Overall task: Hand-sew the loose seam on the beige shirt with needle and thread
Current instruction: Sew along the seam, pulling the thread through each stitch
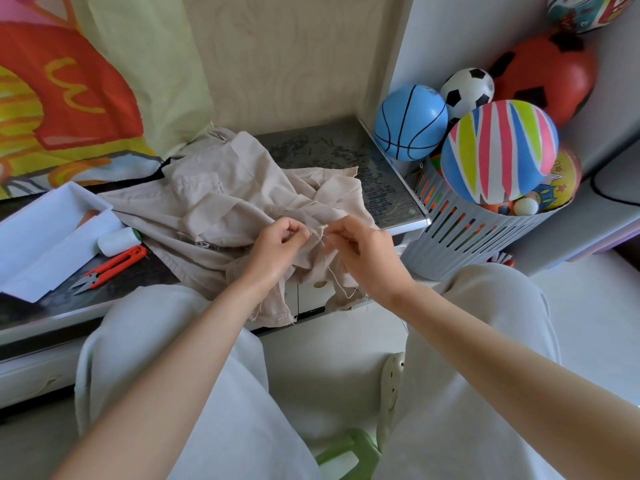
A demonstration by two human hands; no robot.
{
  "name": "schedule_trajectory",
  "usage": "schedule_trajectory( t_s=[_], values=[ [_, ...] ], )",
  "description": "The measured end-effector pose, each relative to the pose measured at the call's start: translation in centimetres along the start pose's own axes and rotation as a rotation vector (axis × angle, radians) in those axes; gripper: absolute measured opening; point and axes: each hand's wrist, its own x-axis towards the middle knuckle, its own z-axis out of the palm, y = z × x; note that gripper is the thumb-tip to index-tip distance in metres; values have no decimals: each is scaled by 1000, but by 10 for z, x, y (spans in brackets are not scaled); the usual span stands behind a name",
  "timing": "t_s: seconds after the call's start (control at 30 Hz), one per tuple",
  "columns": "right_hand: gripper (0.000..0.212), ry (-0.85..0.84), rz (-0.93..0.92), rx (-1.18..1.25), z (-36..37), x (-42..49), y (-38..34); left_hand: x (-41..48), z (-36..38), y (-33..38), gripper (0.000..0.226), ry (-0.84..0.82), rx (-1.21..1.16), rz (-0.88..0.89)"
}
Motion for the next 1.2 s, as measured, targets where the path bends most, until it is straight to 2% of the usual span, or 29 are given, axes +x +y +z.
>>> schedule_trajectory(
  t_s=[0.07,0.23,0.57,0.97,1.1,1.2],
  values=[
    [9,-40,57,41,3,-4,-2,0,0,1,13,11,10,2],
    [15,-68,135,56,6,-3,-3,-1,-1,1,18,18,-2,24],
    [14,-76,159,-2,11,-1,-1,-1,-3,-2,16,31,18,19],
    [10,-18,175,-145,24,10,-4,-8,0,-6,22,50,237,204],
    [9,-32,224,-48,26,11,-7,-10,1,-5,8,59,228,220],
    [8,-33,233,62,26,8,-9,-9,0,-5,6,71,217,203]
  ],
)
